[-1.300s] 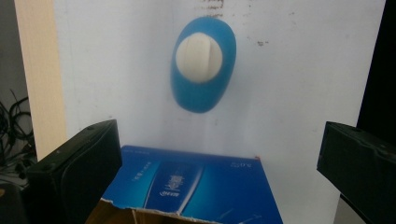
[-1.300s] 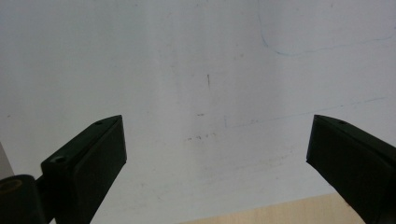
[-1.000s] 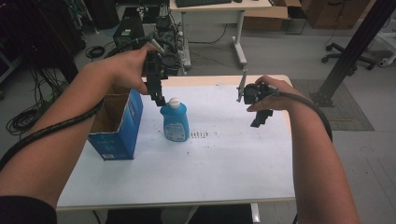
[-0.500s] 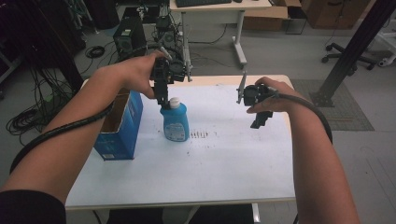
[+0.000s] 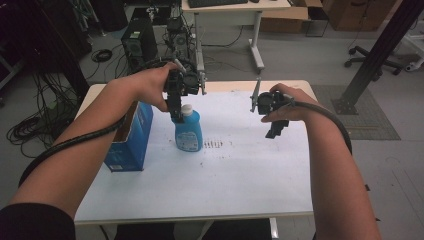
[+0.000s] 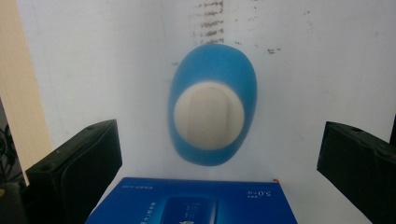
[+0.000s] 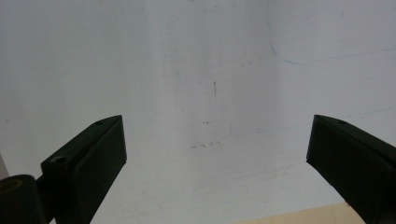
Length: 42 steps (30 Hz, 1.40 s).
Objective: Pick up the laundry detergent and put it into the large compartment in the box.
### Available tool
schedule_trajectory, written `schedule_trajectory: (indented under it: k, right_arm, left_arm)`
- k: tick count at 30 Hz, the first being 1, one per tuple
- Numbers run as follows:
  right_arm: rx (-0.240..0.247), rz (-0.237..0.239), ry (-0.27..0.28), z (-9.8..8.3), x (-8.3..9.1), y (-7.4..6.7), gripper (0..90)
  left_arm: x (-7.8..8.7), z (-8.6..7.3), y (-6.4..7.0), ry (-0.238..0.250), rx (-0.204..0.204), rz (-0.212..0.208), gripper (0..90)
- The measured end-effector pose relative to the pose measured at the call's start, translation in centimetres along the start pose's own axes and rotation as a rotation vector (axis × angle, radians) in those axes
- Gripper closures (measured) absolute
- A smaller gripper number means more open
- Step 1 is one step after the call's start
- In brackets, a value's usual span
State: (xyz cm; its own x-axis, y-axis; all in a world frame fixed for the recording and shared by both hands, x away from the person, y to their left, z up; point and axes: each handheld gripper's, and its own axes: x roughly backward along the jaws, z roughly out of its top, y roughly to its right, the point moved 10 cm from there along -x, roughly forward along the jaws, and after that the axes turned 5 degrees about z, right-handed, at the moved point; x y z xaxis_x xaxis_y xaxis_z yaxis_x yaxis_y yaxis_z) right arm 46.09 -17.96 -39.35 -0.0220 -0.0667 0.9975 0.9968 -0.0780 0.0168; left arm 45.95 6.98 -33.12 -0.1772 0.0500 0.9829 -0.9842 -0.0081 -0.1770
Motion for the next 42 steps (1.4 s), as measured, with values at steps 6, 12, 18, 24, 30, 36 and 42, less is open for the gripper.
schedule_trajectory:
  k: [6,12,18,24,30,36,42]
  right_arm:
    - [0.007,0.001,-0.003,0.2,-0.2,0.0,4.7]
    - [0.011,-0.002,-0.007,0.3,-0.4,-0.1,4.7]
    - [0.022,-0.002,-0.010,0.4,-0.5,-0.3,4.7]
    - [0.024,-0.005,-0.008,0.5,-0.6,-0.4,4.7]
    - [0.031,-0.001,-0.010,0.6,-1.0,-0.5,4.7]
    - [0.034,0.003,-0.010,0.8,-1.2,-0.6,4.7]
    - [0.035,0.003,-0.009,0.8,-1.3,-0.4,4.7]
  left_arm:
    - [-0.5,0.1,0.1,-0.002,-0.008,0.000,0.1]
    - [-1.2,-0.1,0.3,-0.007,-0.006,-0.002,0.1]
    - [-1.7,-0.1,0.3,-0.006,-0.003,-0.002,0.2]
    - [-2.4,0.2,0.3,0.007,-0.003,-0.002,0.1]
    - [-3.2,0.2,0.4,0.002,-0.010,-0.008,0.1]
    - [-3.6,0.2,0.4,-0.009,-0.020,-0.001,0.1]
    - [-4.1,0.1,0.1,-0.018,-0.021,0.010,0.1]
